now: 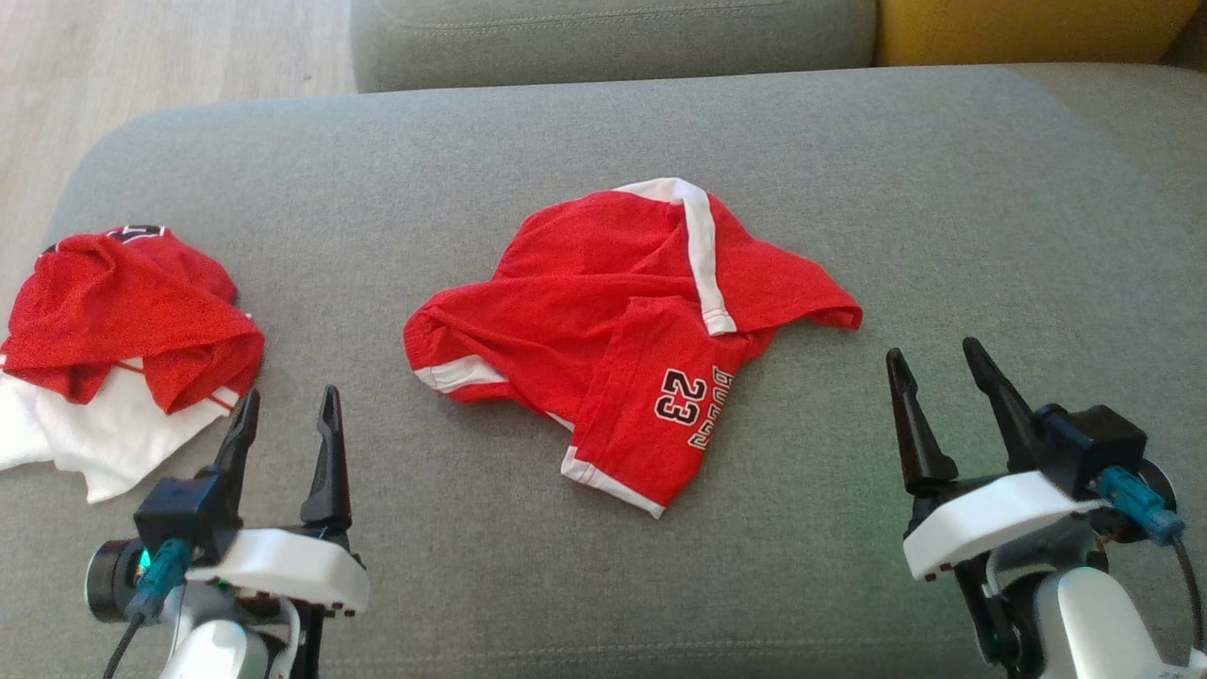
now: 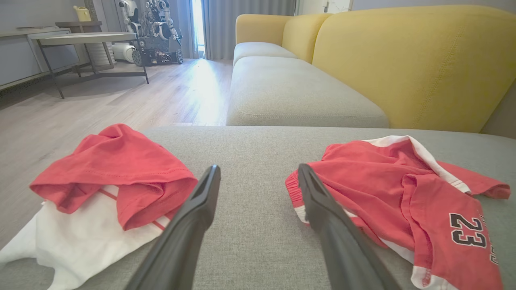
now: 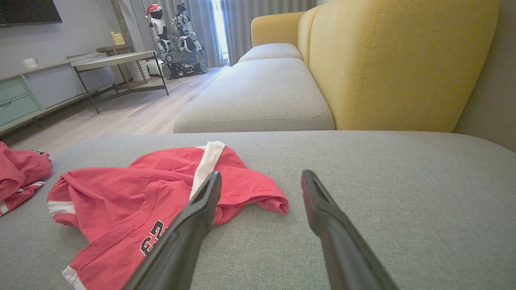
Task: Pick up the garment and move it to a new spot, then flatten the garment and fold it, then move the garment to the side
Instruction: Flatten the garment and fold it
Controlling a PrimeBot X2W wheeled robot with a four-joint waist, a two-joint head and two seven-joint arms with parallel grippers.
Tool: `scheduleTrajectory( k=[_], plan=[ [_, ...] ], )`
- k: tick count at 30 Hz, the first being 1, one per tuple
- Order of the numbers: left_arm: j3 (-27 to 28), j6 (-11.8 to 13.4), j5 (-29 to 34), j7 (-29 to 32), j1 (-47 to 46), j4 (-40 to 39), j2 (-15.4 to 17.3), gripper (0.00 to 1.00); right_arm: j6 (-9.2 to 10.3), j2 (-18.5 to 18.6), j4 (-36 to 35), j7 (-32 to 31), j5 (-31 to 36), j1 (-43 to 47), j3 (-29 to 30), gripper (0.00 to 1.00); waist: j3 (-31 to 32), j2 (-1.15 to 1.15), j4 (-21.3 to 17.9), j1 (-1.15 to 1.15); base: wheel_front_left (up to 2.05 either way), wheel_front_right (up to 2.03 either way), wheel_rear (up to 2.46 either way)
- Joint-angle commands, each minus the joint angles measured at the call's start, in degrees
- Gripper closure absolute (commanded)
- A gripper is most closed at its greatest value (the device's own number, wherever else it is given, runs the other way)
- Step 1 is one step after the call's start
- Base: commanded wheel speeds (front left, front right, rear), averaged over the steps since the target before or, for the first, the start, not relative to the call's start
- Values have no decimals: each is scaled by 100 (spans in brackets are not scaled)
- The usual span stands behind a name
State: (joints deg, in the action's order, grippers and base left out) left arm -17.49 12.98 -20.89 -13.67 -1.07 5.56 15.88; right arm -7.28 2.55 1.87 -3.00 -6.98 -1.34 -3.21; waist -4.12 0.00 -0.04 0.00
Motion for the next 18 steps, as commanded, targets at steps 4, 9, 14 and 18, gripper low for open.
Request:
scheduleTrajectory(
  k=[4, 9, 14, 18],
  plan=[
    [228, 50, -38, 41, -203, -211, 148, 0, -21, 32, -215, -5, 27, -151, -130, 0, -15, 0, 6, 0, 0, 0, 0],
    [206, 59, -41, 58, -231, -215, 151, 0, -21, 32, -186, -19, 22, -170, -157, 0, -36, 0, 34, 0, 0, 0, 0],
    [161, 45, -50, 71, -333, -201, 128, 0, -21, 32, 80, -309, -76, -258, -561, 0, -140, 0, 131, 0, 0, 0, 0],
    [89, 10, -45, 69, -473, -177, 75, 0, -21, 32, 400, -616, -125, -435, -1420, 0, -270, 0, 267, 0, 0, 0, 0]
  ],
)
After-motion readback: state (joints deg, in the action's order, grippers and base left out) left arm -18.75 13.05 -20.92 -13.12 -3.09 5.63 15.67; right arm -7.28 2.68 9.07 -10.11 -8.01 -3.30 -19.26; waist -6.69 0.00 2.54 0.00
